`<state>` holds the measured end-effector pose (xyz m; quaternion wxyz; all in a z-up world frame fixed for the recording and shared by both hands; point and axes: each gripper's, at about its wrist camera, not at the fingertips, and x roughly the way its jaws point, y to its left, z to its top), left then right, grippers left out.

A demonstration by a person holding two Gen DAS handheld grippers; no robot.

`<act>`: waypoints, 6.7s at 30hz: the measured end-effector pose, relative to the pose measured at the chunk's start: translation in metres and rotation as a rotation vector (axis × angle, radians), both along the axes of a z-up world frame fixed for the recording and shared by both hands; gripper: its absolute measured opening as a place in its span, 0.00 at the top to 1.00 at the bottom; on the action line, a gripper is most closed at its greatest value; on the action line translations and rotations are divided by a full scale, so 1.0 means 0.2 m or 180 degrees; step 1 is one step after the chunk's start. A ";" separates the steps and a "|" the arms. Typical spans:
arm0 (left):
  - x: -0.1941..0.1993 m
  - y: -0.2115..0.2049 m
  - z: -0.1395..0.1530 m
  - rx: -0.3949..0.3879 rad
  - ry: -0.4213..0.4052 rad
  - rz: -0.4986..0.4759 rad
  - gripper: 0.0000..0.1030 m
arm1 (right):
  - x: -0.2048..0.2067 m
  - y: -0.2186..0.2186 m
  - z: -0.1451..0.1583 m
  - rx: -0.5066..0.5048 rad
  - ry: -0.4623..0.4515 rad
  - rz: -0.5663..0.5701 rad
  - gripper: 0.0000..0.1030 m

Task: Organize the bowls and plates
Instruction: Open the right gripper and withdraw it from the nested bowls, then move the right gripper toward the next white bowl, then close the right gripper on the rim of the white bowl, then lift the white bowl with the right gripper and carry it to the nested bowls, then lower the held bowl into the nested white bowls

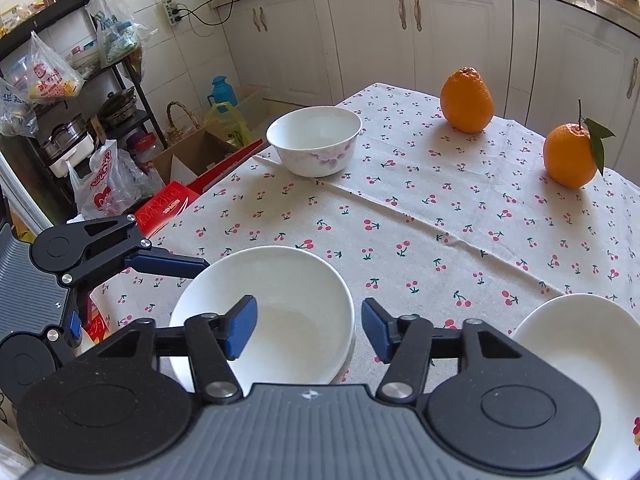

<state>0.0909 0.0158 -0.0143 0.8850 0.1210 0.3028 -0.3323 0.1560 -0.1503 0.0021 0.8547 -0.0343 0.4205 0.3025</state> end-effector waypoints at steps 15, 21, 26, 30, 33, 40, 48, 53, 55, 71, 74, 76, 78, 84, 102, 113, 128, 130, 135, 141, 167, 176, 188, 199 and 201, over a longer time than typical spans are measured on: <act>-0.02 0.17 0.07 -0.0031 -0.0048 0.0184 0.05 | 0.00 0.04 0.05 -0.0061 -0.0184 0.0029 0.11; 0.09 0.29 0.09 -0.0038 -0.0149 0.0540 0.05 | 0.05 0.08 0.10 -0.0103 -0.0267 0.0038 0.11; 0.23 0.37 0.08 -0.0045 -0.0180 0.0816 0.05 | 0.13 0.13 0.13 -0.0156 -0.0316 0.0091 0.11; 0.34 0.41 0.06 -0.0022 -0.0213 0.0991 0.05 | 0.22 0.18 0.15 -0.0187 -0.0344 0.0147 0.11; 0.42 0.41 0.05 0.0015 -0.0256 0.1084 0.05 | 0.30 0.21 0.17 -0.0197 -0.0364 0.0181 0.11; 0.60 0.42 0.00 0.0037 -0.0226 0.1148 0.05 | 0.53 0.27 0.17 -0.0196 -0.0277 0.0295 0.11; 0.75 0.39 -0.05 0.0067 -0.0232 0.1112 0.05 | 0.80 0.37 0.11 -0.0242 -0.0109 0.0472 0.11; 0.84 0.37 -0.10 0.0110 -0.0237 0.1102 0.05 | 0.95 0.44 0.07 -0.0263 -0.0009 0.0544 0.12; 0.87 0.37 -0.12 0.0104 -0.0217 0.1092 0.05 | 0.99 0.46 0.04 -0.0276 0.0038 0.0573 0.12; 0.95 0.35 -0.16 0.0059 -0.0194 0.0950 0.11 | 1.22 0.58 -0.12 -0.0259 0.0253 0.0646 0.37; 0.95 0.34 -0.16 0.0063 -0.0197 0.0928 0.13 | 1.23 0.59 -0.13 -0.0250 0.0286 0.0672 0.45; 0.95 0.34 -0.16 0.0062 -0.0196 0.0927 0.13 | 1.23 0.60 -0.14 -0.0261 0.0279 0.0679 0.46; 0.95 0.34 -0.16 0.0056 -0.0192 0.0929 0.13 | 1.23 0.60 -0.14 -0.0259 0.0278 0.0684 0.46; 0.96 0.34 -0.16 0.0041 -0.0187 0.0930 0.13 | 1.23 0.61 -0.14 -0.0255 0.0276 0.0680 0.46; 0.89 0.33 -0.10 0.0043 -0.0200 0.0920 0.14 | 1.16 0.57 -0.05 -0.0138 0.0241 0.0630 0.49; 0.67 0.29 0.05 0.0044 -0.0241 0.0880 0.14 | 0.94 0.50 0.09 0.0013 0.0163 0.0647 0.49; 0.36 0.27 0.18 0.0036 -0.0288 0.0872 0.14 | 0.60 0.45 0.22 0.0075 0.0033 0.0735 0.49; 0.33 0.27 0.19 0.0028 -0.0282 0.0870 0.14 | 0.56 0.45 0.23 0.0076 0.0014 0.0748 0.49; 0.23 0.26 0.21 0.0020 -0.0274 0.0853 0.14 | 0.45 0.42 0.25 0.0074 -0.0015 0.0775 0.49; 0.14 0.22 0.22 0.0032 -0.0269 0.0812 0.14 | 0.33 0.39 0.26 0.0076 -0.0045 0.0776 0.49; -0.05 0.00 0.20 0.0055 -0.0212 0.0478 0.13 | 0.04 0.09 0.22 0.0120 -0.0063 0.0515 0.48; -0.03 -0.05 0.17 0.0040 -0.0173 0.0380 0.13 | 0.03 0.02 0.20 0.0112 -0.0048 0.0394 0.48; 0.01 -0.09 0.11 0.0048 -0.0030 0.0326 0.13 | 0.04 0.00 0.13 -0.0008 -0.0014 0.0308 0.48; 0.03 -0.07 0.08 -0.0027 0.0038 0.0307 0.11 | 0.03 0.03 0.07 -0.0126 -0.0043 0.0300 0.46; 0.04 -0.06 0.08 -0.0066 0.0079 0.0308 0.11 | 0.02 0.03 0.07 -0.0149 -0.0077 0.0312 0.43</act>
